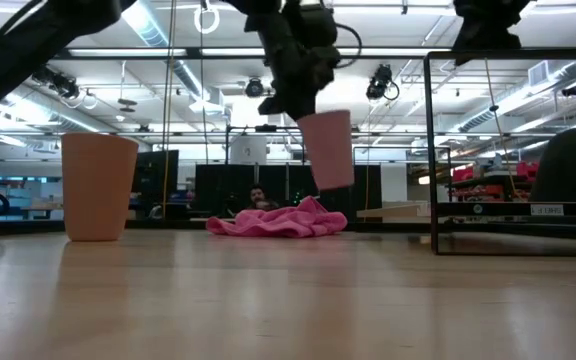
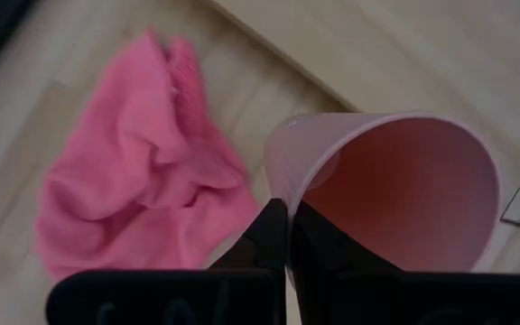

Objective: Stack small to large cups/mugs on shelf
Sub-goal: Put the pink cup on the shelf

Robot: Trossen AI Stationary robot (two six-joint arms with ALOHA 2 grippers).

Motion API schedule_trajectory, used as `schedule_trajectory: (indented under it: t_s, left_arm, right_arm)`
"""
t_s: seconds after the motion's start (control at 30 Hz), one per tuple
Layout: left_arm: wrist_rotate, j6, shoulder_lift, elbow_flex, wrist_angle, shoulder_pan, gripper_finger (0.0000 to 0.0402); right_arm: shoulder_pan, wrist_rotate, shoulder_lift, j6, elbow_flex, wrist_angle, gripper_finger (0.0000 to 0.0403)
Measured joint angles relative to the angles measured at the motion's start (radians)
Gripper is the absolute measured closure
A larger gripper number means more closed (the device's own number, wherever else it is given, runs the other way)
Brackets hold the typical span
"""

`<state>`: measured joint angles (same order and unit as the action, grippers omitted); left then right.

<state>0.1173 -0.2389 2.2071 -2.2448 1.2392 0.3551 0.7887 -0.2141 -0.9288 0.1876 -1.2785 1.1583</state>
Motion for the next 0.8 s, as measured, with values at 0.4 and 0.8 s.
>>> schedule_trajectory:
  t_s: [0.4,0.8]
  left_arm:
    - [0.000,0.000,0.089,0.000,-0.010,-0.005,0.0392]
    - [0.010,0.000,0.106,0.000,-0.027,-0.008,0.0392]
  right_arm:
    - [-0.044,-0.005,-0.055,-0.023,0.000,0.026,0.0295]
    - [-0.177,0.003,-0.110,-0.023,0.000,0.023,0.0295]
